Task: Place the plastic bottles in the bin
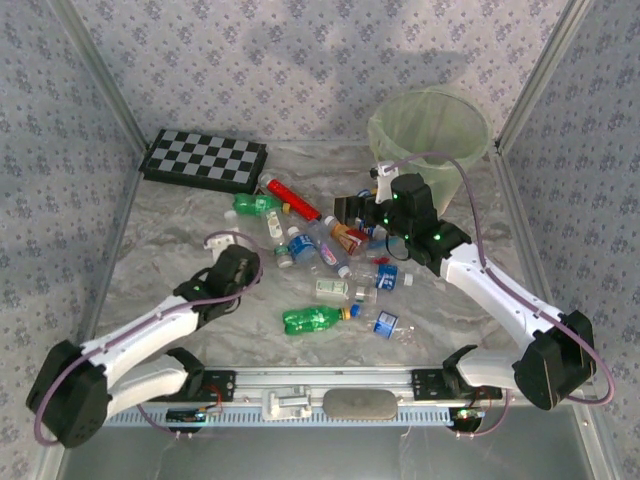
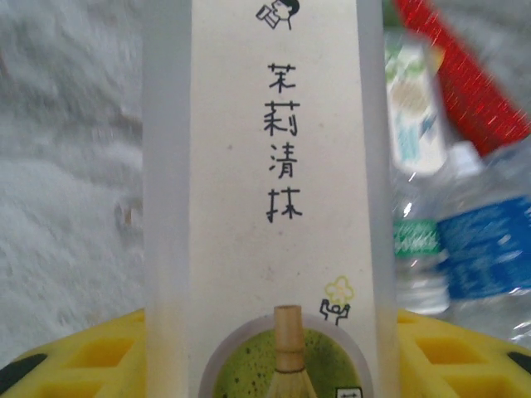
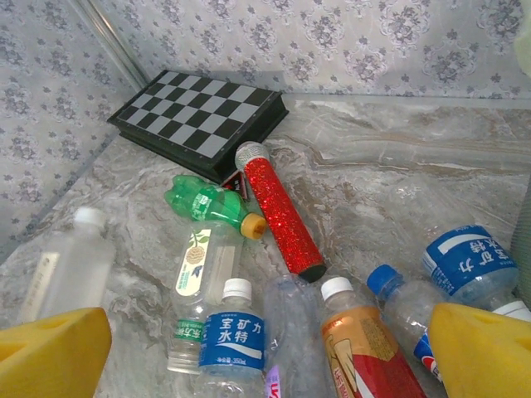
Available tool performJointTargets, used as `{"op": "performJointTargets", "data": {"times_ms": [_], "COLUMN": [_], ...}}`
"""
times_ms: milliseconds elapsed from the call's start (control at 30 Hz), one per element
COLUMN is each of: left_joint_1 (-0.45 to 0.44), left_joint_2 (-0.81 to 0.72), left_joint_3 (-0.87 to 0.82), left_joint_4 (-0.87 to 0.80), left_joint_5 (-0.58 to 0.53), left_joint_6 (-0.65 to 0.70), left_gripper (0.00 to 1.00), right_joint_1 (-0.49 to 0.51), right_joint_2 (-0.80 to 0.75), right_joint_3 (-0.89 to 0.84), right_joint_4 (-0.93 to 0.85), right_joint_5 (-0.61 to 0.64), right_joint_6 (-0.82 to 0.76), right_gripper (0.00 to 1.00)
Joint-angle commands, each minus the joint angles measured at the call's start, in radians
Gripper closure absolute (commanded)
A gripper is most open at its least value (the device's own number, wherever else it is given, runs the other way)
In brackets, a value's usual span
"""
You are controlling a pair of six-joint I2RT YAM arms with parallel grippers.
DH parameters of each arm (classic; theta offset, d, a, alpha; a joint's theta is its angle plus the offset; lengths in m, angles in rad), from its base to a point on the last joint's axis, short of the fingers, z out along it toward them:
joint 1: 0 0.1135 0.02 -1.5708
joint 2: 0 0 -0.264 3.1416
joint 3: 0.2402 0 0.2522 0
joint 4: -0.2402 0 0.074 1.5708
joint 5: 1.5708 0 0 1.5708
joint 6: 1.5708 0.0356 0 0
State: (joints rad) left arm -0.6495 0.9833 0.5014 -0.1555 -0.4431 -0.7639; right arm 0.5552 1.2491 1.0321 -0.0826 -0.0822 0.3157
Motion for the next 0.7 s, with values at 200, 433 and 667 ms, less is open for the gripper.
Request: {"op": "performJointTargets", "data": {"times_ms": [200, 433, 667], "left_joint_1": [0.05, 0.051, 0.024], "left_joint_2": [-0.148, -0.04, 0.093], "left_joint_3": [-0.031, 0.025, 0.09], "left_joint_4": [0.347, 0.491, 0.57], "left_joint_5": [0.162, 0.397, 0.519], "left_joint_6": [0.276, 0.318, 0.323], "left_gripper": [0.52, 0.53, 0.54], "right_joint_1": [0.011, 0.03, 0.057], "right_joint_2": [0.03, 0.086, 0.156], "right_joint_3": [0.087, 0.109, 0.134], "right_joint_4": [0.035, 0.108, 0.158], "right_joint_5": [-0.167, -0.255, -0.312], "right_joint_6": [0.058, 0.121, 0.177], "right_gripper": [0.0, 0.0, 0.0]}}
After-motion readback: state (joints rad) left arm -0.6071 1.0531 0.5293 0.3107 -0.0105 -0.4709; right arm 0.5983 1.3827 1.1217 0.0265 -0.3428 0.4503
